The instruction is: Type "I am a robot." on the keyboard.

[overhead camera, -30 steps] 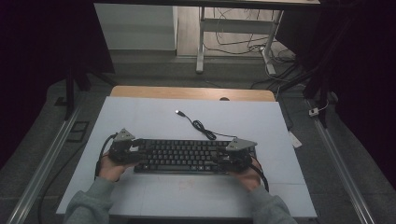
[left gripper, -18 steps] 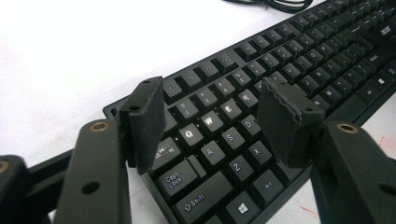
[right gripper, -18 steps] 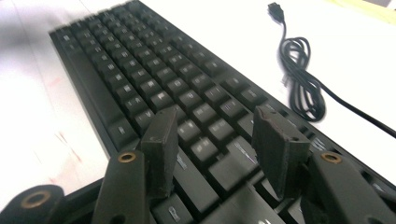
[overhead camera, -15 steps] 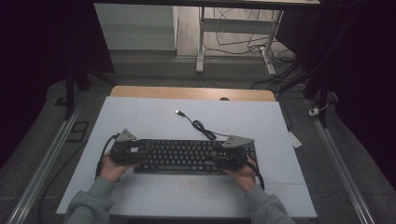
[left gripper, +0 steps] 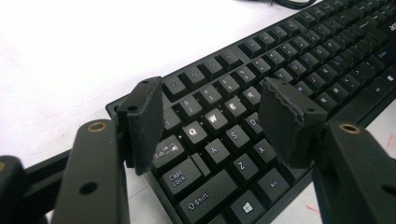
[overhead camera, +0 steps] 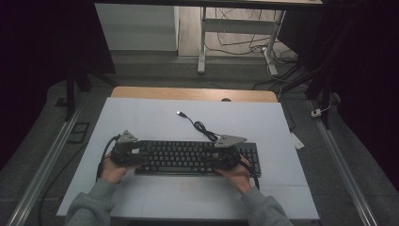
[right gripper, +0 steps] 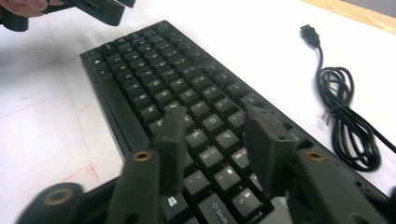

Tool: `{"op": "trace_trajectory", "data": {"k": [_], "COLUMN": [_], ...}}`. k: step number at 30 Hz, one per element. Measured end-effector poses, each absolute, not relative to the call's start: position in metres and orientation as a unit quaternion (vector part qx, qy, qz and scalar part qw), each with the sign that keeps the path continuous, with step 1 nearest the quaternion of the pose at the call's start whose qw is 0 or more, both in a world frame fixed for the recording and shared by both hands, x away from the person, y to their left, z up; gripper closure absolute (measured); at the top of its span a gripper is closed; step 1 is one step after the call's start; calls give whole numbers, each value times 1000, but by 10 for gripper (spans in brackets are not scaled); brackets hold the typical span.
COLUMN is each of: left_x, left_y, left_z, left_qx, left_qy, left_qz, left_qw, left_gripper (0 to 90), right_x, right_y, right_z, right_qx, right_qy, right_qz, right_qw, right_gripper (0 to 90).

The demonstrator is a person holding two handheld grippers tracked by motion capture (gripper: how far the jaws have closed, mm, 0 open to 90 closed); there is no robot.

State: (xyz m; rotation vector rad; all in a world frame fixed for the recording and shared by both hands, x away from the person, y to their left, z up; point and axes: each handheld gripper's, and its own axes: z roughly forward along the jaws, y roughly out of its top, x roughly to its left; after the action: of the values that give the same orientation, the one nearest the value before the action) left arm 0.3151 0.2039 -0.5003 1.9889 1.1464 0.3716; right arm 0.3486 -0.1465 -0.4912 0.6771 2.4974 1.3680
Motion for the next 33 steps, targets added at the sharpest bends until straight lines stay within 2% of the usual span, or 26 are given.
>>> {"op": "trace_trajectory", "data": {"k": [9, 33], "left_x": [315, 316], "left_y": [203, 199], "left_z": [-502, -506], "left_qx": [787, 794], "left_qy": [452, 448], "left_qz": [146, 143], "left_qw": [394, 385], "left_gripper": [398, 389], "right_x": [350, 348], "right_y": [-134, -88], "right_z": [-492, -511], "right_qx": [220, 192], "right_qy": [858, 889], "right_qz": [458, 411], "right_qw": [80, 66], "right_gripper": [894, 895]}}
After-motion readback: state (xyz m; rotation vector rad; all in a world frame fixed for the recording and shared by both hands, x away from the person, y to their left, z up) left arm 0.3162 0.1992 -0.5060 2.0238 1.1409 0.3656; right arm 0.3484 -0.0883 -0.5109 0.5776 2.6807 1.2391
